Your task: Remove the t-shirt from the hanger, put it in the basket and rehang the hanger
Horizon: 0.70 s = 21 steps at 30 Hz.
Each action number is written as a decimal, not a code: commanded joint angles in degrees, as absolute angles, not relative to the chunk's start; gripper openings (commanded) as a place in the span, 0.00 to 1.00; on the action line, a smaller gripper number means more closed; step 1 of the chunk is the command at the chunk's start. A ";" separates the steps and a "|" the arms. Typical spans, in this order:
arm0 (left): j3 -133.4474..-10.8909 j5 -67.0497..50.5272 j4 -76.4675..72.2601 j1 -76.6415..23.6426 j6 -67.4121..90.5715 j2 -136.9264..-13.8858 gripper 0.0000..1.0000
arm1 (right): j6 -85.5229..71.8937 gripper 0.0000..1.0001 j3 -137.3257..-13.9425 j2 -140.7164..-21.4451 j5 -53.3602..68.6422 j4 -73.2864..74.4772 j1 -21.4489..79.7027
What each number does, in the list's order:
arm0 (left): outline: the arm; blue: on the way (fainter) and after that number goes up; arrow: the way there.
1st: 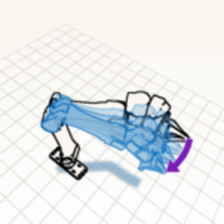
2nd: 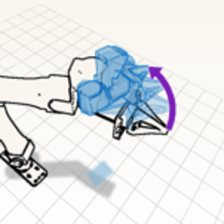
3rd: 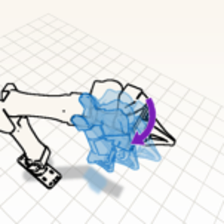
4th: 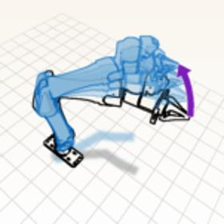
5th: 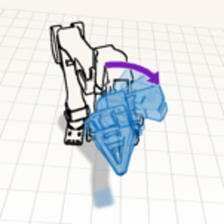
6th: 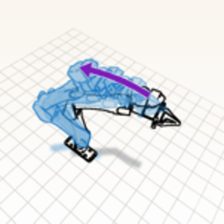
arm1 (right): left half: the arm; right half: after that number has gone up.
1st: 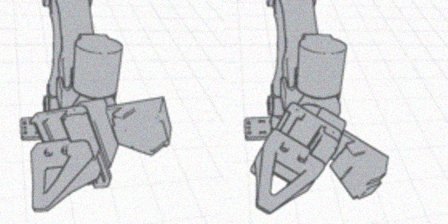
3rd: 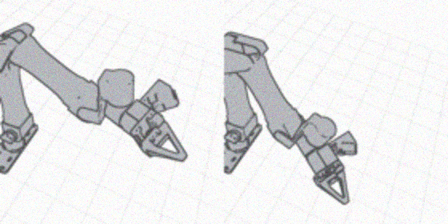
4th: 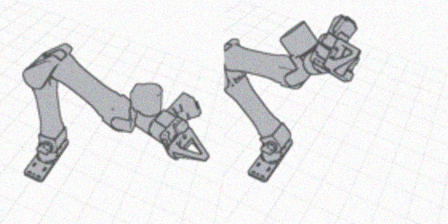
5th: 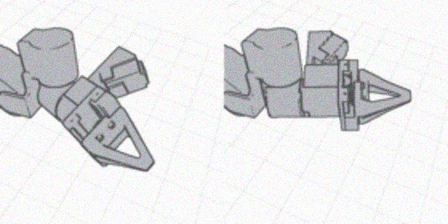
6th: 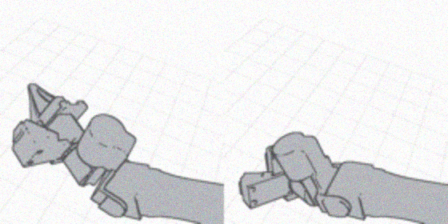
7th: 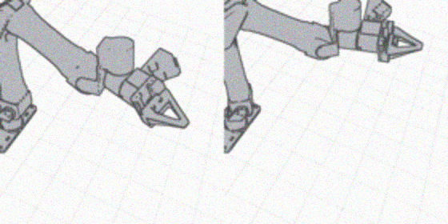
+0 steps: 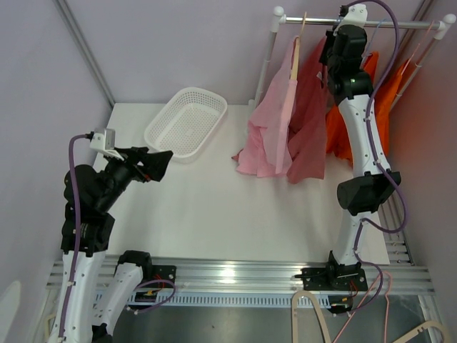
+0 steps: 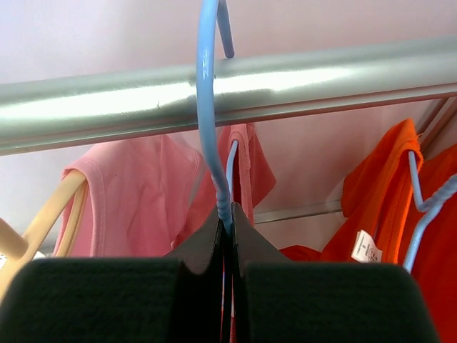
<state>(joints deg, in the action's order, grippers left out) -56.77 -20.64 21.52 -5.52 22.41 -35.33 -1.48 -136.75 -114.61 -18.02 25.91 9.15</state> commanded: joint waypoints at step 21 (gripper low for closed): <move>-60.73 -32.10 17.84 -23.69 12.06 -37.00 0.99 | -20.36 0.00 -111.30 -82.47 -24.36 32.34 13.53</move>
<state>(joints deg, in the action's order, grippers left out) -57.71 -31.86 19.03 -17.50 17.32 -36.80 -11.44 -114.76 -88.25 -23.18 29.71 12.69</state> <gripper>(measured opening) 0.994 0.022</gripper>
